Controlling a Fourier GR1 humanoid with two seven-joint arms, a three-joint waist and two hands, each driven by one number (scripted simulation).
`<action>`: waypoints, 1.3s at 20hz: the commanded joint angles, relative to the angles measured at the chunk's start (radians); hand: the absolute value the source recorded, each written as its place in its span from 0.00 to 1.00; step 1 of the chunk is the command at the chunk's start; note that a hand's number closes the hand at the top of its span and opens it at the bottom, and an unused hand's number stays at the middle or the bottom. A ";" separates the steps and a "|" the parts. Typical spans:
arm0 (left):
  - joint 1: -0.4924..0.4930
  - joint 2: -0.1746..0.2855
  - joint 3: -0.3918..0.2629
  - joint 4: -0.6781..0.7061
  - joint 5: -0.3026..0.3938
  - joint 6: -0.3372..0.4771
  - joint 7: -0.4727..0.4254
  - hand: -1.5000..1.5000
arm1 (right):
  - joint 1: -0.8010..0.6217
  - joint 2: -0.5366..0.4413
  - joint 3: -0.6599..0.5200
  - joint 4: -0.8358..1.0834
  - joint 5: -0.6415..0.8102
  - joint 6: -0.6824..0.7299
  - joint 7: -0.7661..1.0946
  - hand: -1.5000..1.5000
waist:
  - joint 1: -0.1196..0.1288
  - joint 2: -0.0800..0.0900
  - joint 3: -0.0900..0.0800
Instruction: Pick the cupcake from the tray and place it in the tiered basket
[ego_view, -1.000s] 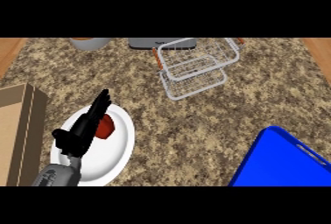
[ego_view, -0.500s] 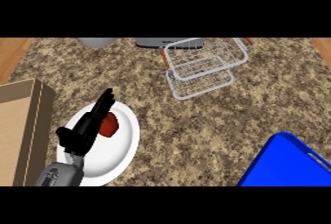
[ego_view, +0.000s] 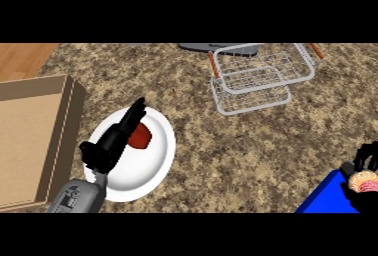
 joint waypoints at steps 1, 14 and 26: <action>0.014 -0.002 -0.013 0.014 -0.013 0.001 -0.003 0.50 | -0.132 -0.017 -0.046 0.052 -0.232 0.058 -0.225 1.00 | -0.011 -0.003 0.002; -0.015 -0.001 0.027 0.029 -0.007 0.016 0.031 0.50 | -0.823 -0.246 -0.191 0.618 -0.606 0.436 -0.474 1.00 | -0.068 -0.010 -0.011; 0.016 0.005 0.072 0.072 -0.019 0.010 -0.032 0.50 | -1.389 0.055 -0.018 1.039 -0.482 0.353 -0.290 1.00 | -0.106 -0.015 -0.012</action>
